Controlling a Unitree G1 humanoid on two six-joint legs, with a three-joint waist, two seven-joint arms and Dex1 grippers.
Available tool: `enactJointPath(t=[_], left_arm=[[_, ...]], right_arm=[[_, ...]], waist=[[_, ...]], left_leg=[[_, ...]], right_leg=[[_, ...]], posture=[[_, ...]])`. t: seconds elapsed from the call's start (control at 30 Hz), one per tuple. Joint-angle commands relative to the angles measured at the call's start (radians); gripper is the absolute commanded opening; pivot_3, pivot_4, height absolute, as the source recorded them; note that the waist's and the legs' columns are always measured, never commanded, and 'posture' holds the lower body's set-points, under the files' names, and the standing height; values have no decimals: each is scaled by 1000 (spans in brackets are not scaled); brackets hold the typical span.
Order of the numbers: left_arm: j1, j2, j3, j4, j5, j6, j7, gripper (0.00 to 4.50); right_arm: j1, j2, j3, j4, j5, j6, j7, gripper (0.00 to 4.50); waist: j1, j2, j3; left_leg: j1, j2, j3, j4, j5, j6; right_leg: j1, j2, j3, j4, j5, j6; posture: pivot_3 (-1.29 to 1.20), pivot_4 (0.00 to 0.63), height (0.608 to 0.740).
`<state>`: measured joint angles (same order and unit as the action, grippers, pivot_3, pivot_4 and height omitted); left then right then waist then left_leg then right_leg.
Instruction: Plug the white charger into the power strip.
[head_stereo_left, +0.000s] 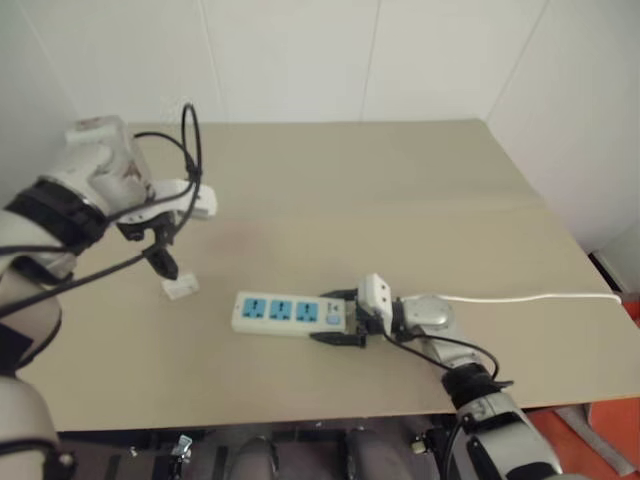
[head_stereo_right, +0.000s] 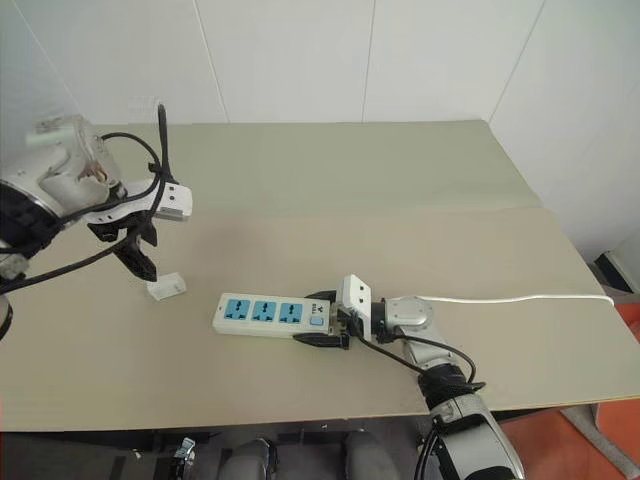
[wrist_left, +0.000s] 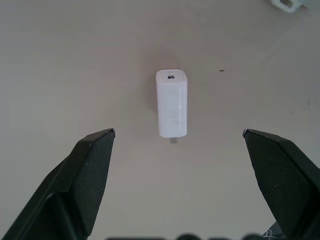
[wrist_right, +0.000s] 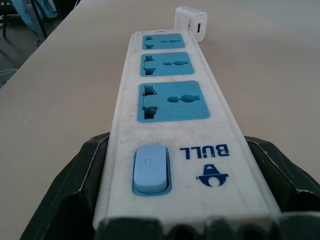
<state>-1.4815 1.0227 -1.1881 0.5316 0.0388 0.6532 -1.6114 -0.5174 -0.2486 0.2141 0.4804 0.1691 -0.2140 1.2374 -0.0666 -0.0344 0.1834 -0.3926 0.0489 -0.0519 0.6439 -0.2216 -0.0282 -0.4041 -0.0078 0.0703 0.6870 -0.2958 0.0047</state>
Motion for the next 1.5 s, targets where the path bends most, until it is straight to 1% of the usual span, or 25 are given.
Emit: enactJointPath(t=[0.03,0.2,0.3,0.5,0.73,0.9,1.2,1.5], left_arm=[[15,32,-8,-56,-18,18,-3,4500],[67,32,4,-78,-2,39,-3,4500],[95,7,26,-32,40,31,-3,4500],[136,-66,88,81,121,5,-3,4500],[152,-190,193,290,238,-73,29,4500],[165,-242,253,380,303,-123,46,4500],[190,-295,331,415,378,-155,42,4500],[221,-328,389,401,430,-156,34,4500]], right_arm=[[31,9,30,-24,-4,24,0,3450],[44,5,31,-52,0,47,-11,3450],[58,0,32,-76,4,64,-15,3450],[79,-9,34,-117,9,91,-20,3450],[111,-13,36,-164,10,120,-41,3450],[131,-18,37,-196,13,137,-56,3450],[145,-25,39,-222,15,153,-66,3450],[148,-26,37,-225,17,158,-74,3450]], waist=[[-2,0,0],[-2,0,0],[-1,0,0],[2,0,0],[2,0,0],[0,0,0],[3,0,0],[2,-1,0]], left_leg=[[0,0,0,0,0,0],[0,0,0,0,0,0],[1,0,0,0,0,0],[0,0,0,1,0,0],[0,0,0,1,0,0],[0,-1,0,1,0,0],[-1,-1,0,2,0,0],[-1,-1,0,2,0,0]], right_leg=[[0,0,0,0,0,0],[0,0,0,0,0,0],[0,0,0,1,0,0],[0,0,0,0,0,0],[0,0,0,1,0,0],[0,0,0,1,0,0],[0,-1,0,1,0,0],[0,-1,0,1,0,0]], posture=[[0,150,740],[0,150,740],[0,150,740],[0,150,740],[0,150,740],[0,150,740],[0,150,740],[0,150,740]])
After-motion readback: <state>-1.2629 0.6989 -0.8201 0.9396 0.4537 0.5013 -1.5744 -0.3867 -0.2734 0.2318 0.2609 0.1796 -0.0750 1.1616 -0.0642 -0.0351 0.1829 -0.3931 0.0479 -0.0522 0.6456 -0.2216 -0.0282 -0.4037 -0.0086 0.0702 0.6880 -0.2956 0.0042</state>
